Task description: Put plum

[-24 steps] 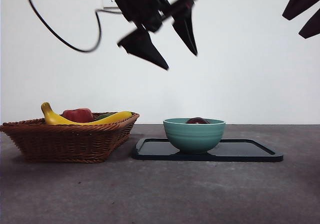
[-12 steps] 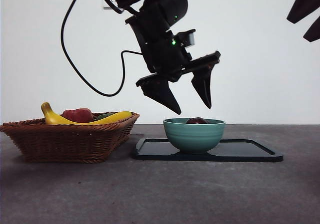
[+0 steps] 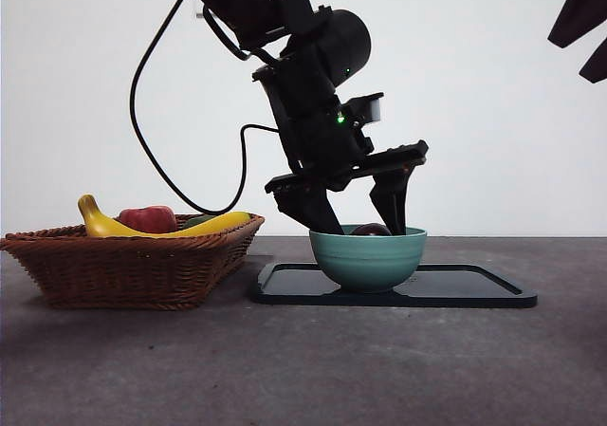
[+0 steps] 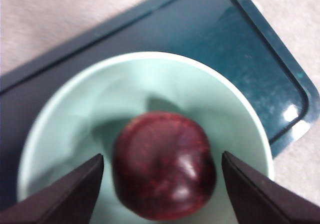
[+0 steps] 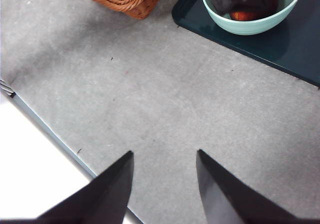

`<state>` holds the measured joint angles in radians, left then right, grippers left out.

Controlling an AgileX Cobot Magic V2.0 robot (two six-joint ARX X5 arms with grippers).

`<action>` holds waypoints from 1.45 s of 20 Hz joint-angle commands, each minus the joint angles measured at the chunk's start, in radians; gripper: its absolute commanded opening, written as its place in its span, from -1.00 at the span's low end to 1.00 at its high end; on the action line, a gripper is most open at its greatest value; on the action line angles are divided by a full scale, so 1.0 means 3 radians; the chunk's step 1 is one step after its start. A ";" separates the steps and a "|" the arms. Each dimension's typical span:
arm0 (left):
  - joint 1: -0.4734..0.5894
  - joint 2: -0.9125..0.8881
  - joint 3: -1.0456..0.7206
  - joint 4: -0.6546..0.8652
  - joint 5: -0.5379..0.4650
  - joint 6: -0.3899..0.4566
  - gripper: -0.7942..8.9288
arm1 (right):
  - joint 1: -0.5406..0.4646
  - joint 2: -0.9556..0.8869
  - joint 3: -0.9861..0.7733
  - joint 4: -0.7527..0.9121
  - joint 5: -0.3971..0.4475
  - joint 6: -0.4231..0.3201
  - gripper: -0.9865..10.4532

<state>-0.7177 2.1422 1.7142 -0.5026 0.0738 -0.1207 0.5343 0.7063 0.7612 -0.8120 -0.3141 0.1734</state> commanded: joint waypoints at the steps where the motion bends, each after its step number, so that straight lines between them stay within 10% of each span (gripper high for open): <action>1: -0.0031 0.0120 0.0106 0.0019 -0.0014 0.0025 -0.07 | 0.0023 0.0013 0.0017 0.0008 -0.0009 0.0031 -0.48; 19: -0.0027 0.0006 0.0404 -0.0160 -0.0014 0.0029 -0.34 | 0.0023 0.0013 0.0017 0.0010 0.0001 0.0005 -0.48; 29: 0.0328 -0.1386 0.0535 -0.0884 -0.0224 0.0254 -0.33 | 0.0023 0.0006 0.0017 0.0013 0.0003 -0.0008 -0.48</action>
<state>-0.6113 1.7210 1.8439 -0.7753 0.0101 -0.0677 0.5343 0.7063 0.7612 -0.8120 -0.3138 0.1726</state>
